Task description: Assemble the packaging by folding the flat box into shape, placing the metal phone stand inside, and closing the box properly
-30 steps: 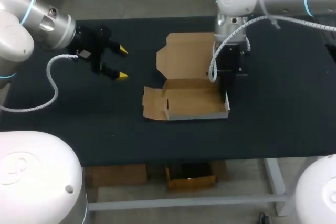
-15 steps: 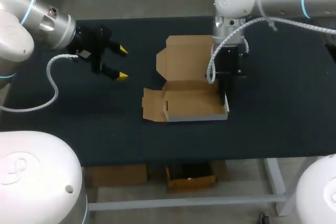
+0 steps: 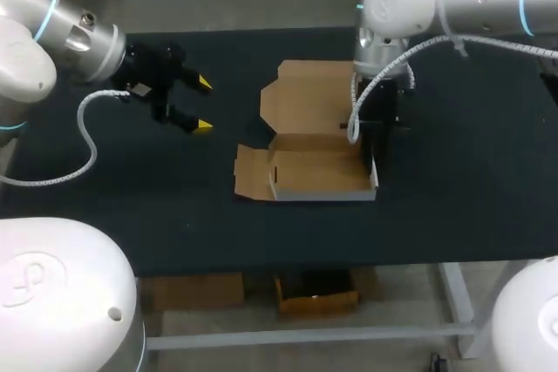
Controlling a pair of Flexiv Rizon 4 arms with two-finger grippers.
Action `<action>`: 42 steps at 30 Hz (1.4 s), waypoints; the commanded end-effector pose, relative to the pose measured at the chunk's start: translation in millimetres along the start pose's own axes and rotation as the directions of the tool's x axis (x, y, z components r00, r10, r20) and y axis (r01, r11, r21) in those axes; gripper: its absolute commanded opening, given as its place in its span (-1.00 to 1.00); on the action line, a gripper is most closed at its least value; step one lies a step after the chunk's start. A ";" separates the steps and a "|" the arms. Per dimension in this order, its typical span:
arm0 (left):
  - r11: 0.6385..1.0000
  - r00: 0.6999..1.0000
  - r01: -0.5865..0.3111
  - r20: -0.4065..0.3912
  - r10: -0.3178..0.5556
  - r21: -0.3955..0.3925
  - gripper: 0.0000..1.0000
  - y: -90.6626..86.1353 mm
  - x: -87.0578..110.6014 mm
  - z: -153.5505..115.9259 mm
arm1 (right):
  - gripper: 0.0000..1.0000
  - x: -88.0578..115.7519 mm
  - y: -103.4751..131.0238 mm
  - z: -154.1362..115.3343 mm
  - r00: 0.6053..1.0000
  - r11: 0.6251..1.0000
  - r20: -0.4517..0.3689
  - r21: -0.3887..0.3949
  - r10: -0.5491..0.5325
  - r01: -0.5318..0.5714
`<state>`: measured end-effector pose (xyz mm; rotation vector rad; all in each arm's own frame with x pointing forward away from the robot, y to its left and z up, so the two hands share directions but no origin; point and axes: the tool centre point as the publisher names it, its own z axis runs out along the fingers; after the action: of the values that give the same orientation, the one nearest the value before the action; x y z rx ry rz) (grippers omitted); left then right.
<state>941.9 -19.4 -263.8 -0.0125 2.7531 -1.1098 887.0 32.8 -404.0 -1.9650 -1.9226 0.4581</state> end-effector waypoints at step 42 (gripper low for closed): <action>1.000 1.000 0.000 -0.003 0.000 -0.003 1.00 -0.4 -0.5 -0.6 | -0.84 4.2 6.4 7.7 0.996 0.916 -0.089 -0.399 0.005 -0.040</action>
<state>941.9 -19.4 -263.7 -0.0124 2.7535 -1.1097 891.0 38.3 -411.8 -2.1978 -2.0602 -0.0013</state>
